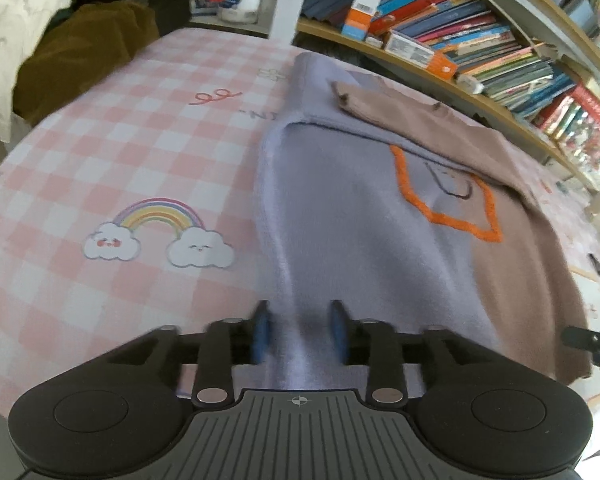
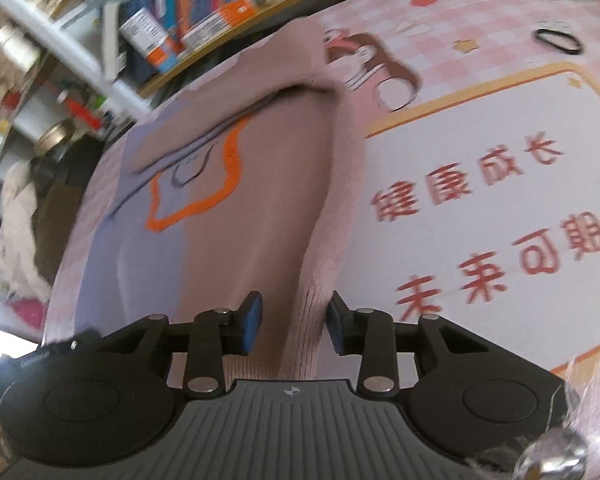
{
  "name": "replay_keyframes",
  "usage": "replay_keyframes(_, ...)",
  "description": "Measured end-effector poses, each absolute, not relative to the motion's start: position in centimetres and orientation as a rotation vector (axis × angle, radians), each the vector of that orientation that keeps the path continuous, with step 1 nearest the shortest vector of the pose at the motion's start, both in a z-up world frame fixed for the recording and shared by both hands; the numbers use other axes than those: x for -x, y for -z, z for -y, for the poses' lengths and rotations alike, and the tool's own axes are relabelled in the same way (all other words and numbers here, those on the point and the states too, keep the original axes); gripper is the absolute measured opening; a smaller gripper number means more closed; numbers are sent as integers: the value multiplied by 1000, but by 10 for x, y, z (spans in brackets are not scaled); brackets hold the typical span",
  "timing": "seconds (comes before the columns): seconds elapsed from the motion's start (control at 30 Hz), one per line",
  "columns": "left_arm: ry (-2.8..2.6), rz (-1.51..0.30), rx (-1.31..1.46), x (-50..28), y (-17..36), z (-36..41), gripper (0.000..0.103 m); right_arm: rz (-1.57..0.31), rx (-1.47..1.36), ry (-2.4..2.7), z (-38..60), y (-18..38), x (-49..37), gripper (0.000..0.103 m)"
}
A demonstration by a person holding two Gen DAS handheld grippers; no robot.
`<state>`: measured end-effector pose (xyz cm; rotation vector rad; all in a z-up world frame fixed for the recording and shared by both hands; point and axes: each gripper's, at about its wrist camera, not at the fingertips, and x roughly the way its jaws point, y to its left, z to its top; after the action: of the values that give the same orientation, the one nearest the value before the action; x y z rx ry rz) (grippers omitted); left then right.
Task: Fold clothes
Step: 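Grasp the mauve hem with the right tool while the left tool grasps the lavender hem, then lift the hem with both tools and fold it toward the collar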
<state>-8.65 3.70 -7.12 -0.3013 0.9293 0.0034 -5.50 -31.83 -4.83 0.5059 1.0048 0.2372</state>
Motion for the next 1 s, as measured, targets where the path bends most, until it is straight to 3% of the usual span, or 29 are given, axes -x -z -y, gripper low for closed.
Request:
replay_keyframes(0.17,4,-928,292,87,72,-34,44,-1006,-547,-198,331,49,54,28)
replay_keyframes(0.37,6,-928,319,86,72,-38,38,-1053,-573,-223,330,54,59,18)
replay_keyframes(0.43,4,-934,327,85,72,-38,30,-1054,-583,-218,332,55,59,9)
replay_keyframes(0.6,-7,-939,336,85,72,-44,5,-1041,-591,-225,335,53,62,7)
replay_keyframes(1.0,-31,-886,407,100,54,-57,4,-982,-596,-281,343,36,72,6)
